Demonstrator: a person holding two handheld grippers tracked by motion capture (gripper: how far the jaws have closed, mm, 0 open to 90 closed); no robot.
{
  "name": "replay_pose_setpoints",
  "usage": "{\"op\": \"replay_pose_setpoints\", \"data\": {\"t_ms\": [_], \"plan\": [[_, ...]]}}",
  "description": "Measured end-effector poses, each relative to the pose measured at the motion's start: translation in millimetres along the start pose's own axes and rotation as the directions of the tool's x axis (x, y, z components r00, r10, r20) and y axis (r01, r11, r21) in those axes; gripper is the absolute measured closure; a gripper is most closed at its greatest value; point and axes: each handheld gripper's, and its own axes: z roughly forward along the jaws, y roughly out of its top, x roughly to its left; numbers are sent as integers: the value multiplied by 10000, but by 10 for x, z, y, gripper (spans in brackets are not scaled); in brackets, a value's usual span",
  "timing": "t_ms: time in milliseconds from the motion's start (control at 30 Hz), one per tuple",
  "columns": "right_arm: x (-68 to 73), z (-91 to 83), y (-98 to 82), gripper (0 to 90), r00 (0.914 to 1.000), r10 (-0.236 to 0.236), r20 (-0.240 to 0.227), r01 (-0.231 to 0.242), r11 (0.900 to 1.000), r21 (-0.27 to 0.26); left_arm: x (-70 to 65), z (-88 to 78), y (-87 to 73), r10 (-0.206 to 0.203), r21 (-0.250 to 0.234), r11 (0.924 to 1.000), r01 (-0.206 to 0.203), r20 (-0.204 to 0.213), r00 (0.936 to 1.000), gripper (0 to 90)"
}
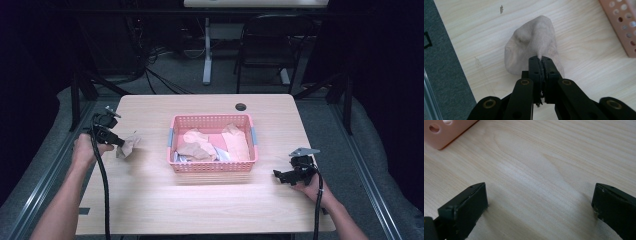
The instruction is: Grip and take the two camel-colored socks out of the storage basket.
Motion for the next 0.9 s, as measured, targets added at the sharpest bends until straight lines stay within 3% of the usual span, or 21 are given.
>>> {"op": "replay_pose_setpoints", "data": {"t_ms": [233,400,633,800,833,900], "plan": [[0,0,1,0,10000,-16,-9,16,10000,4,41,223,-98,-247,340,9991,244,94,9997,868],[0,0,1,0,10000,-9,-22,9,10000,7,63,477,-217,-546,612,9967,528,287,9981,866],[1,1,1,0,10000,-13,-14,13,10000,5,122,664,-326,-901,776,9932,871,362,9953,865],[4,0,1,0,10000,-16,-18,16,10000,17,150,682,-360,-1056,678,9924,1024,459,9933,860],[5,0,1,0,10000,-6,-20,6,10000,20,152,676,-360,-1057,673,9924,1027,425,9935,847],[8,-1,2,0,10000,21,-40,-21,10000,18,168,635,-353,-1232,781,9898,1189,533,9909,673]]}}
